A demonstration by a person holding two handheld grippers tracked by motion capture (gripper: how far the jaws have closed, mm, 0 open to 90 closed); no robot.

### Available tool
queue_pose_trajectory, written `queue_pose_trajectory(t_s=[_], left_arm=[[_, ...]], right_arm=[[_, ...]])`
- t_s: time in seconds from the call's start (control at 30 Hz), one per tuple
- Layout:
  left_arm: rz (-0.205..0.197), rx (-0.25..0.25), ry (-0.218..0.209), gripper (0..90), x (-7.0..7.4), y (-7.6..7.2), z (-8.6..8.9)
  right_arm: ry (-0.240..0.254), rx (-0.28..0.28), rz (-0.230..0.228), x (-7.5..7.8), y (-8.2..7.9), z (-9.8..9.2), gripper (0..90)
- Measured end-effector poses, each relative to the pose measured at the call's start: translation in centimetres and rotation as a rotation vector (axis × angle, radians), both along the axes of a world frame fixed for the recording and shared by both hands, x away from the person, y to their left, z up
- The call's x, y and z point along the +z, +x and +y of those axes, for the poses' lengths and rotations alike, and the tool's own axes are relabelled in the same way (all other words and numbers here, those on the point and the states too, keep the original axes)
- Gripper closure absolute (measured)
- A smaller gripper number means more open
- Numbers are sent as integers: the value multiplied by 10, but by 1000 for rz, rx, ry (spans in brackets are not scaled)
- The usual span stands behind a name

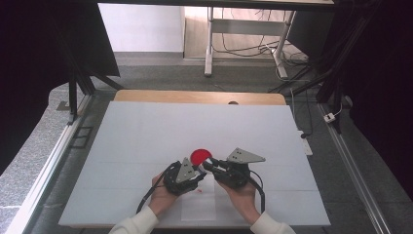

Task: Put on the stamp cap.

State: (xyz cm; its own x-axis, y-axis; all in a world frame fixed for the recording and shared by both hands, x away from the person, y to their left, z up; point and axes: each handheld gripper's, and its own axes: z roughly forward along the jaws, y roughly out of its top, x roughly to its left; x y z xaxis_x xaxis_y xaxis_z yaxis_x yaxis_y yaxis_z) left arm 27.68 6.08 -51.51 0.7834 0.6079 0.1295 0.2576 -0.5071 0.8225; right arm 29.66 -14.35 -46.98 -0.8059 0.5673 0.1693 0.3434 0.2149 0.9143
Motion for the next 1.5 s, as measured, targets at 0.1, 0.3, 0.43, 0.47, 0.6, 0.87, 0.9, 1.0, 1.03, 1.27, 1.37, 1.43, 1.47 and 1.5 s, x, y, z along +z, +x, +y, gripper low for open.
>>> queue_pose_trajectory(t_s=[0.1, 0.3, 0.43, 0.47, 0.6, 0.87, 0.9, 1.0, 1.03, 1.27, 1.37, 1.43, 1.47, 1.5], left_arm=[[-4, 2, -1, 655, 0, 0, 0], [-7, 7, 1, 655, 0, 0, 0], [-14, 11, 4, 655, 0, -1, 0], [-14, 12, 4, 655, 0, -1, 0], [-12, 11, 7, 656, -1, -1, 0], [-20, 14, 15, 656, -1, -1, -1], [-20, 14, 16, 656, -1, -1, -1], [-22, 15, 19, 656, -2, -1, -1], [-21, 14, 19, 656, -2, -1, -1], [-21, 14, 22, 656, -2, -1, -2], [-21, 14, 22, 656, -2, -1, -2], [-25, 16, 26, 656, -2, -2, -2], [-25, 15, 24, 656, -2, -2, -2], [-25, 16, 24, 656, -2, -2, -3]], right_arm=[[-3, -4, 3, 0, 0, 1, 751], [-1, -11, 10, -1, 0, 1, 751], [0, -13, 17, -1, 0, 1, 751], [1, -12, 20, -1, 0, 1, 751], [3, -13, 33, -1, 0, 1, 751], [3, -15, 39, -2, 0, 1, 750], [3, -15, 39, -2, 0, 1, 750], [2, -16, 40, -2, 0, 1, 750], [1, -17, 41, -2, 0, 1, 750], [3, -21, 48, -2, 0, 1, 750], [2, -27, 53, -2, 0, 1, 749], [1, -29, 56, -2, 0, 1, 749], [0, -34, 57, -2, 0, 1, 749], [-2, -39, 55, -2, 0, 1, 749]])
